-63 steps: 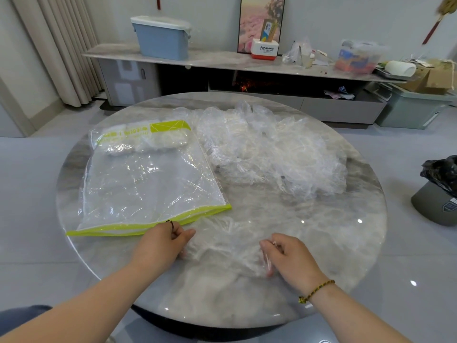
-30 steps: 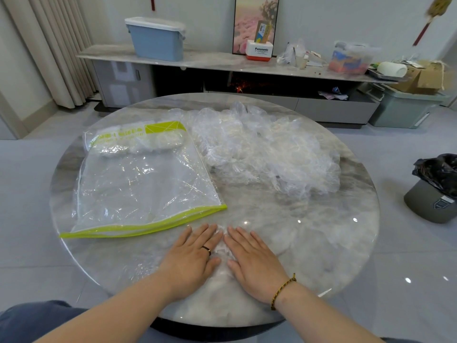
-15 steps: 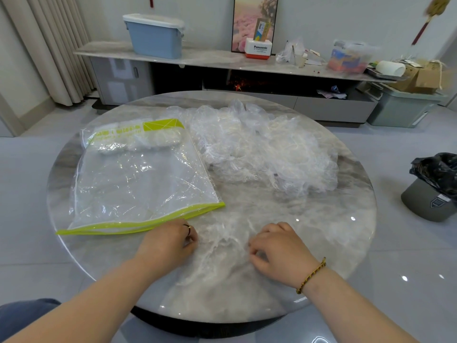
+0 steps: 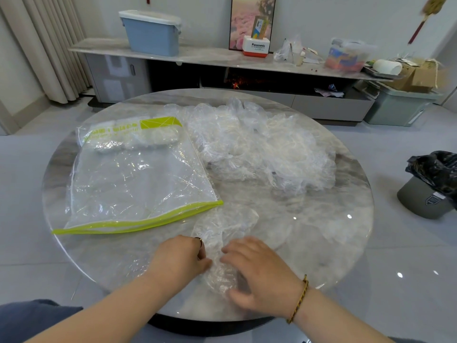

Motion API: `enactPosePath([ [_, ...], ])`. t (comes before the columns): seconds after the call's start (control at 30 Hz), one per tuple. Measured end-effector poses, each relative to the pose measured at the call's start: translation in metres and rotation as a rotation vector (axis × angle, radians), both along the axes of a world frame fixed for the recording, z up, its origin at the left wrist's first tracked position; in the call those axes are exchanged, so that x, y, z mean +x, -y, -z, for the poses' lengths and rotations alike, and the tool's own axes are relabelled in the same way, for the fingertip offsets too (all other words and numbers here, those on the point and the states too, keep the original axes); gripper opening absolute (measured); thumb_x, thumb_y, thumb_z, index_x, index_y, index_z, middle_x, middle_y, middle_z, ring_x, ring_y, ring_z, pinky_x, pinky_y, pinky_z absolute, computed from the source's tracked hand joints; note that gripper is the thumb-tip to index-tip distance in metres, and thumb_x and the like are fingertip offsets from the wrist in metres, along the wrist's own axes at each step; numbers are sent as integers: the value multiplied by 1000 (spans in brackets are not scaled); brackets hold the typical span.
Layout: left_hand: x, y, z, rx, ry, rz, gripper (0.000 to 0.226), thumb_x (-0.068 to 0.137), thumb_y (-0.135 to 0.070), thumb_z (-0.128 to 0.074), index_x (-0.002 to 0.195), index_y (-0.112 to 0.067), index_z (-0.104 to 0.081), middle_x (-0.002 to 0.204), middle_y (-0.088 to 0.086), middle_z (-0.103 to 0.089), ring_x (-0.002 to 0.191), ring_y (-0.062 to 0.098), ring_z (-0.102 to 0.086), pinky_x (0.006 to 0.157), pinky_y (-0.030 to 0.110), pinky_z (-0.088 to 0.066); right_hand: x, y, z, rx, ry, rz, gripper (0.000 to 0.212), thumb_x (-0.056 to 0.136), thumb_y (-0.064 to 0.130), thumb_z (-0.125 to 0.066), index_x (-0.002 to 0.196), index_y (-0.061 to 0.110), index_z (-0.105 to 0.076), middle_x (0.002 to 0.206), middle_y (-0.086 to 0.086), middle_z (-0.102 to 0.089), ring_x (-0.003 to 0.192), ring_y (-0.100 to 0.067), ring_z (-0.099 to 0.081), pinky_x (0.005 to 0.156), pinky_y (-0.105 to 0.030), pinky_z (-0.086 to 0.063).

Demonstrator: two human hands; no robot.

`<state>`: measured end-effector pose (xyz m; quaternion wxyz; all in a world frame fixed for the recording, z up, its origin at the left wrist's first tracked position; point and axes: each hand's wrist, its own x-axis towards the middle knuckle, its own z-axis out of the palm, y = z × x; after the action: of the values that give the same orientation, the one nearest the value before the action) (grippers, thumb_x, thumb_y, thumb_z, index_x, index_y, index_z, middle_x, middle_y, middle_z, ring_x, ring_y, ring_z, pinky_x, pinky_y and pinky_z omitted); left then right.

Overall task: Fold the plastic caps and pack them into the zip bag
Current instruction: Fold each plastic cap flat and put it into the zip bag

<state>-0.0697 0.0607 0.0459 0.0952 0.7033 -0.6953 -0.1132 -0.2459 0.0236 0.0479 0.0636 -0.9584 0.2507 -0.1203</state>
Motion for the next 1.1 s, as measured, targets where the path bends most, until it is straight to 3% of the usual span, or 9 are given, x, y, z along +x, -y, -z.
enactPosePath([
  [0.07, 0, -1, -4, -40, 25, -49, 18, 88, -46, -50, 94, -32, -60, 92, -12, -61, 101, 8, -57, 71, 21, -38, -1, -5, 7, -16, -75, -22, 47, 62, 57, -39, 99, 29, -44, 101, 11, -64, 100, -3, -46, 98, -23, -29],
  [0.2, 11, -1, -2, -273, -119, 155, 19, 68, -36, -47, 58, -30, -62, 59, -17, -45, 64, 3, -55, 47, 14, -33, -5, -5, 17, -35, 22, -11, 35, 62, 44, -40, 92, 26, -48, 93, 11, -65, 89, -1, -49, 88, -17, -36],
  [0.3, 16, -3, -3, -248, -168, 349, 28, 57, -30, -41, 68, -28, -67, 74, -16, -62, 81, 0, -49, 79, 14, -37, -3, -2, 21, -22, 89, 8, 23, 64, 28, -42, 77, 21, -60, 83, 9, -67, 79, -4, -54, 75, -16, -41],
  [0.43, 19, -10, -8, -82, -90, 418, 71, 51, -53, -30, 111, -32, -61, 110, -27, -53, 109, -10, -44, 106, 6, -3, -5, 0, 17, 233, 196, 167, 21, 71, 29, -42, 63, 17, -58, 60, 12, -58, 58, -3, -52, 53, -13, -38],
  [0.57, 16, -6, 1, -155, -77, 332, 52, 55, -62, -36, 85, -33, -67, 76, -23, -65, 72, -6, -61, 76, 5, -39, -6, -2, 13, 547, 388, 396, 24, 77, 39, -46, 54, 34, -40, 47, 13, -49, 55, 2, -49, 54, -10, -34],
  [0.67, 8, -2, 2, -108, -214, 132, 62, 65, -65, -31, 109, -30, -58, 95, -15, -65, 96, 5, -60, 81, 16, -41, -2, 3, 10, 691, 484, 571, 35, 84, 13, -60, 56, 30, -47, 48, 21, -54, 55, 5, -52, 56, -8, -38],
  [0.8, 0, 2, 3, -78, -296, -24, 12, 92, -37, -50, 100, -36, -41, 73, -24, -49, 78, -6, -53, 65, 8, -36, 3, 11, 9, 713, 502, 711, 28, 84, 12, -61, 63, 26, -49, 44, 12, -55, 53, -1, -55, 56, -8, -42],
  [0.93, 0, 8, 11, -132, -246, -95, 19, 93, -35, -49, 97, -38, -31, 71, -21, -48, 70, -3, -49, 57, 9, -31, 4, 14, 7, 670, 355, 722, 17, 87, 15, -57, 99, 24, -50, 54, 8, -54, 59, -6, -55, 70, -18, -48],
  [1.1, -5, 10, 8, -43, -197, -115, 18, 92, -35, -47, 95, -38, -30, 76, -15, -50, 91, 7, -58, 63, 16, -36, 6, 6, -1, 432, 110, 618, 47, 93, 17, -45, 135, 21, -26, 99, 11, -46, 74, -10, -46, 67, -16, -37],
])
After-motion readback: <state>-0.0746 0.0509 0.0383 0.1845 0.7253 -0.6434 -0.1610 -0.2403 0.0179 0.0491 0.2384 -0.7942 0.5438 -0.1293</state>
